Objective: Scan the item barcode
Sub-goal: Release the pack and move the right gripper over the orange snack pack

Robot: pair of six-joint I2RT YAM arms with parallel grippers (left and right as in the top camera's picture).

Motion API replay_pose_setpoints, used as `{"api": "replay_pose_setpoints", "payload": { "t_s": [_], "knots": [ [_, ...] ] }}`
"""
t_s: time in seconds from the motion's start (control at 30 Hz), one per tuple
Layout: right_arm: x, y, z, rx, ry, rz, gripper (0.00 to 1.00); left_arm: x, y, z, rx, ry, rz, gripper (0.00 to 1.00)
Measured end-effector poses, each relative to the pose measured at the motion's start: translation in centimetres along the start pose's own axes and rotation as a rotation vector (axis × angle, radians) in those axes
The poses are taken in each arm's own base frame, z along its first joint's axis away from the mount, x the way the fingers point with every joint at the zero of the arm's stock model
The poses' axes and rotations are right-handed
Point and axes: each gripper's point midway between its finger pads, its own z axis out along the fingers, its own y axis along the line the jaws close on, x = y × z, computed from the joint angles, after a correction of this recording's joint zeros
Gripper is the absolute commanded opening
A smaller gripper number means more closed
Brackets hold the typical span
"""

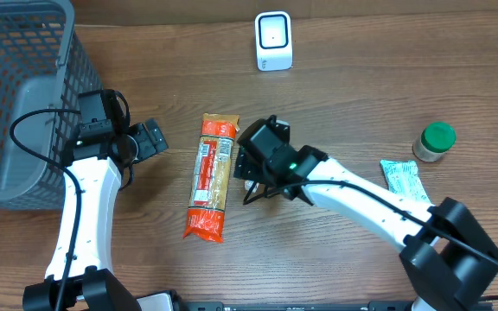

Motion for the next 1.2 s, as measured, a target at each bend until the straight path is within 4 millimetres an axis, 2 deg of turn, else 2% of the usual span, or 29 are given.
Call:
{"api": "replay_pose_setpoints", "payload": {
  "t_s": [0.13, 0.3, 0.5, 0.6, 0.73, 0.83, 0.9, 1.03, 1.13, 1.2],
  "knots": [
    [1.0, -0.2, 1.0, 0.024, 0.008, -0.012, 0.69, 0.0, 0.0, 0.0, 0.0, 0.0, 0.0, 1.0],
    [1.1, -1.1, 2.4, 0.065, -0.003, -0.009, 0.67, 0.0, 0.0, 0.0, 0.0, 0.0, 0.0, 1.0],
    [1.4, -2.0, 3.7, 0.098, 0.002, -0.013, 0.41, 0.0, 0.0, 0.0, 0.0, 0.0, 0.0, 1.0],
    [1.6, -2.2, 3.9, 0.107, 0.008, -0.009, 0.39, 0.0, 0.0, 0.0, 0.0, 0.0, 0.0, 1.0],
    [2.1, -3.6, 3.7, 0.156, 0.035, -0.012, 0.3, 0.0, 0.0, 0.0, 0.0, 0.0, 0.0, 1.0],
    [2.1, -6.2, 2.6, 0.256, 0.064, 0.0, 0.25, 0.0, 0.0, 0.0, 0.0, 0.0, 0.0, 1.0],
    [1.3, -7.7, 1.2, 0.311, 0.055, 0.014, 0.16, 0.0, 0.0, 0.0, 0.0, 0.0, 0.0, 1.0],
    [-1.4, -8.4, -1.9, 0.321, -0.008, -0.029, 0.06, 0.0, 0.0, 0.0, 0.0, 0.0, 0.0, 1.0],
    [-1.9, -8.4, -3.5, 0.329, -0.011, -0.104, 0.06, 0.0, 0.0, 0.0, 0.0, 0.0, 0.0, 1.0],
    [-1.6, -9.0, -3.9, 0.356, 0.005, -0.144, 0.11, 0.0, 0.0, 0.0, 0.0, 0.0, 0.0, 1.0]
  ]
}}
